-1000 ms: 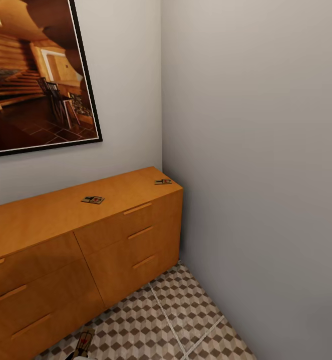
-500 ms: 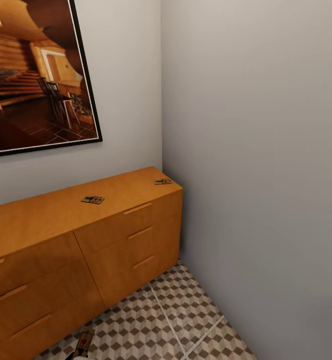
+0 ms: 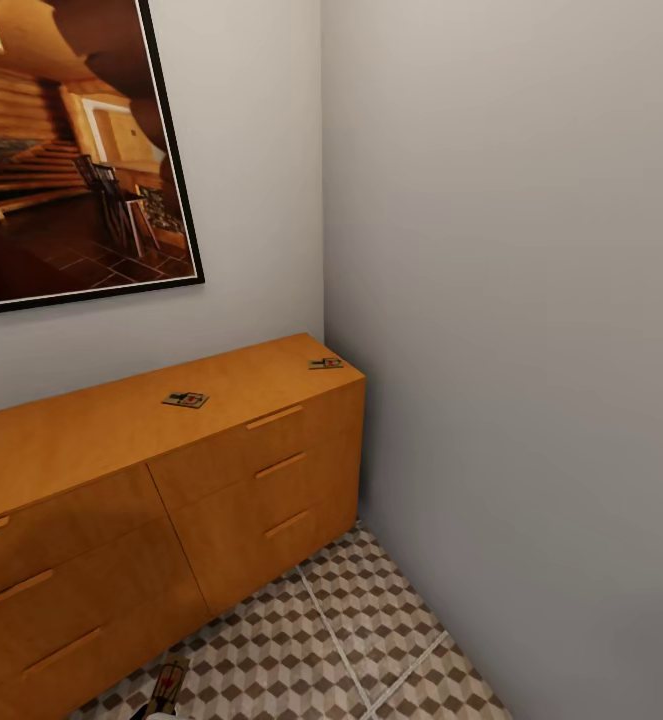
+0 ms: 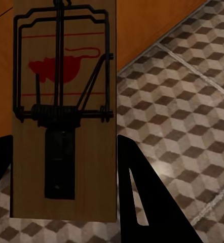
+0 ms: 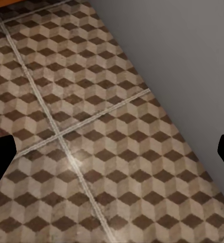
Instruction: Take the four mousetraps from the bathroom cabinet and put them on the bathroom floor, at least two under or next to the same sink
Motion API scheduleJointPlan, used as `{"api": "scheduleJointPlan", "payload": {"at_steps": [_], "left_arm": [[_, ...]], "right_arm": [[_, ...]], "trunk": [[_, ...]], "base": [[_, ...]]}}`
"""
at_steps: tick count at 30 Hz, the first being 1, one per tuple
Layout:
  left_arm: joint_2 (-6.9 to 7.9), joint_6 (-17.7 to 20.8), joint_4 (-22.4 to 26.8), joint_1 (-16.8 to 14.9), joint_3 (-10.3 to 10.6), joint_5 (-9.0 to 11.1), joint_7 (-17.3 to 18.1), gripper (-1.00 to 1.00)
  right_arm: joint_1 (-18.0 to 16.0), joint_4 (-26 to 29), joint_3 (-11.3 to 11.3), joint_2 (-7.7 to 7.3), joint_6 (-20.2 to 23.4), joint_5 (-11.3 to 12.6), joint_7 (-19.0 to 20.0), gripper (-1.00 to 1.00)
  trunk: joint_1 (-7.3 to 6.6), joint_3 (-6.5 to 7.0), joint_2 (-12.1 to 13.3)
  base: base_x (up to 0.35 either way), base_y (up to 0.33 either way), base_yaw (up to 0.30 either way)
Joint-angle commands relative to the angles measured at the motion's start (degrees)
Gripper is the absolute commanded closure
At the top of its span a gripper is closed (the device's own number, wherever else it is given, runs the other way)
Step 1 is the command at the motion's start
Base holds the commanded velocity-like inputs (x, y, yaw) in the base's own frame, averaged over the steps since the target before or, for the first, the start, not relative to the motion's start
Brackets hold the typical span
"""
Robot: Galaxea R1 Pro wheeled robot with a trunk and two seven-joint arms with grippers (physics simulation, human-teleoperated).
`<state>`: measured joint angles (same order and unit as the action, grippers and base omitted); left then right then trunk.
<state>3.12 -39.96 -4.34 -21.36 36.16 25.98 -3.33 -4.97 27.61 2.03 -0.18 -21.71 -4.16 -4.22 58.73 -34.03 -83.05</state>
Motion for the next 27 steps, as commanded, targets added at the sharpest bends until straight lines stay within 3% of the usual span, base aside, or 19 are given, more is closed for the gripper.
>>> {"api": "scheduleJointPlan", "payload": {"at_steps": [1,27], "left_arm": [[-0.01,-0.21,-0.14,-0.06,0.49,-0.14,-0.45,1.0],[-0.03,-0.21,-0.14,-0.05,0.49,-0.14,-0.45,1.0]], "right_arm": [[-0.04,-0.04,0.17,-0.01,-0.09,-0.44,-0.44,-1.0],[-0.02,-0.03,0.17,0.0,-0.09,-0.49,-0.44,-1.0]], "trunk": [[0.0,-0.05,-0.03],[0.0,-0.05,-0.03]], "base": [[0.0,0.0,0.0],[0.0,0.0,0.0]]}}
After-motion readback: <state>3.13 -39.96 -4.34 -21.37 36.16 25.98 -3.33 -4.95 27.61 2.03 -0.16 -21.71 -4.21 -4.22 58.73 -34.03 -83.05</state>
